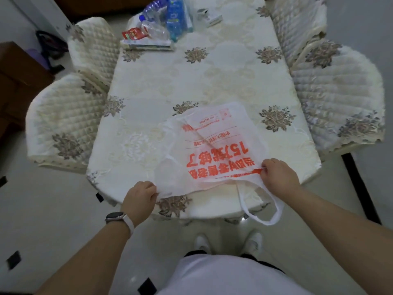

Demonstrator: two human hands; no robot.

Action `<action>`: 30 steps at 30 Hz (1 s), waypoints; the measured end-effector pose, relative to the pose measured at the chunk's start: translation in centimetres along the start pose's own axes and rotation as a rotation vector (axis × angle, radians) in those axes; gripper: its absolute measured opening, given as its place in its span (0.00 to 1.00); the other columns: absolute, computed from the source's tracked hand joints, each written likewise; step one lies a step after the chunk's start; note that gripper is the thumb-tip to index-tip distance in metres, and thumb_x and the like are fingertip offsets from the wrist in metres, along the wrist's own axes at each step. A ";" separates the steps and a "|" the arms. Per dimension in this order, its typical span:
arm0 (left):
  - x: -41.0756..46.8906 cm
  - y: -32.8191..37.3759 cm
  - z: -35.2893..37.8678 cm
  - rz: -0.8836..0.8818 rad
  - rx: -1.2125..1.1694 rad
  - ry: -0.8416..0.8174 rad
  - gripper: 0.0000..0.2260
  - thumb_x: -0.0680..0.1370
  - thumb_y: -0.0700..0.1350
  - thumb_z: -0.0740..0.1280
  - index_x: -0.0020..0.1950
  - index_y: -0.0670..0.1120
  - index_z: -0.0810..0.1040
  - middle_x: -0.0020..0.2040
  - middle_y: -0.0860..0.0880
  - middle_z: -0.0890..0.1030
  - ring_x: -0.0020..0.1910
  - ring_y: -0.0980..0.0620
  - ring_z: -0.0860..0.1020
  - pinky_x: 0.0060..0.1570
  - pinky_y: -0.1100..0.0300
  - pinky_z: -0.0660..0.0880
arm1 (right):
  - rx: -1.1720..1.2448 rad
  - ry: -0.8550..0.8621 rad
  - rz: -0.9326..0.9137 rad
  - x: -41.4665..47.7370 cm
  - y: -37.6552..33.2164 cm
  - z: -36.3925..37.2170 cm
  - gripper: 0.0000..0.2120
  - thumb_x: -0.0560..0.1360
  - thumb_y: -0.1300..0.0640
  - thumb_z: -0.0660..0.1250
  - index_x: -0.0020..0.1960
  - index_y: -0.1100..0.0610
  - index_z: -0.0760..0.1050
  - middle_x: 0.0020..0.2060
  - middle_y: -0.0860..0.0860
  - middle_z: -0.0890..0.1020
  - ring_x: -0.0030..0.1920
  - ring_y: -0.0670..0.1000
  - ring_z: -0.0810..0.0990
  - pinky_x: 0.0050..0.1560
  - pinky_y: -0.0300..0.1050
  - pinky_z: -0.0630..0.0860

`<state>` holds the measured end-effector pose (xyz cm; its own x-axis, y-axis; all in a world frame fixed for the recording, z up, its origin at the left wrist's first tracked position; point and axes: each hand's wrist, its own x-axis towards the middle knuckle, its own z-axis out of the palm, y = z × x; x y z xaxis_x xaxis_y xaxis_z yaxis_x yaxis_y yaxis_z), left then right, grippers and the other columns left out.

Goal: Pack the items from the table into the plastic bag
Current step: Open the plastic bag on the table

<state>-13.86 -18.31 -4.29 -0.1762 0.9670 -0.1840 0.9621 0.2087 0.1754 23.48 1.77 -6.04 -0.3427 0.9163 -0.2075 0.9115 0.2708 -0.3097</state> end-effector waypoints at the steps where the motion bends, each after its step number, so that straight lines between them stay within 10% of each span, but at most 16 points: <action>1: 0.0 -0.5 0.1 -0.010 -0.028 0.002 0.05 0.71 0.37 0.76 0.41 0.40 0.81 0.42 0.43 0.82 0.40 0.40 0.79 0.37 0.51 0.78 | 0.011 0.009 0.007 -0.1 -0.4 -0.1 0.09 0.77 0.56 0.60 0.47 0.59 0.77 0.41 0.54 0.77 0.43 0.58 0.75 0.38 0.47 0.69; 6: -0.7 -1.6 -2.2 -0.052 -0.326 0.066 0.25 0.71 0.51 0.63 0.64 0.40 0.78 0.60 0.44 0.79 0.59 0.44 0.76 0.60 0.50 0.73 | 0.098 0.067 0.023 -1.3 -3.0 -0.4 0.09 0.77 0.54 0.62 0.40 0.56 0.75 0.36 0.51 0.73 0.42 0.58 0.77 0.38 0.49 0.72; 10: 0.2 -1.1 -5.2 -0.064 -0.552 0.210 0.23 0.73 0.47 0.64 0.67 0.46 0.75 0.61 0.52 0.75 0.61 0.52 0.73 0.63 0.55 0.69 | -0.017 0.200 -0.111 -3.1 -5.5 -0.3 0.14 0.74 0.52 0.68 0.55 0.59 0.79 0.48 0.56 0.79 0.45 0.60 0.78 0.42 0.51 0.77; 15: 3.1 2.9 -5.8 0.343 -0.345 0.274 0.19 0.76 0.51 0.63 0.64 0.44 0.79 0.61 0.46 0.80 0.60 0.48 0.75 0.61 0.51 0.74 | -0.220 0.013 -0.316 -4.6 -8.8 1.7 0.30 0.71 0.38 0.66 0.66 0.55 0.74 0.61 0.55 0.77 0.59 0.58 0.76 0.56 0.55 0.76; 20: 5.5 7.3 -2.4 0.515 0.001 -0.078 0.25 0.79 0.57 0.61 0.74 0.49 0.69 0.70 0.49 0.74 0.67 0.47 0.72 0.67 0.49 0.67 | -0.376 -0.104 -0.239 -4.5 -10.4 3.9 0.28 0.71 0.41 0.65 0.68 0.53 0.71 0.66 0.55 0.74 0.65 0.59 0.72 0.63 0.58 0.70; 30: 5.2 3.4 -1.2 0.297 0.195 -0.127 0.16 0.81 0.56 0.54 0.62 0.51 0.73 0.47 0.49 0.80 0.41 0.47 0.78 0.48 0.52 0.69 | 0.093 0.103 -0.031 -4.0 -13.2 1.1 0.07 0.79 0.54 0.62 0.49 0.57 0.74 0.40 0.53 0.80 0.40 0.58 0.78 0.36 0.46 0.66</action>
<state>-11.77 -12.37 -3.52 0.1319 0.9528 -0.2733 0.9911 -0.1218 0.0540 12.57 -5.74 -2.10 -0.3405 0.9347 -0.1016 0.8744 0.2751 -0.3996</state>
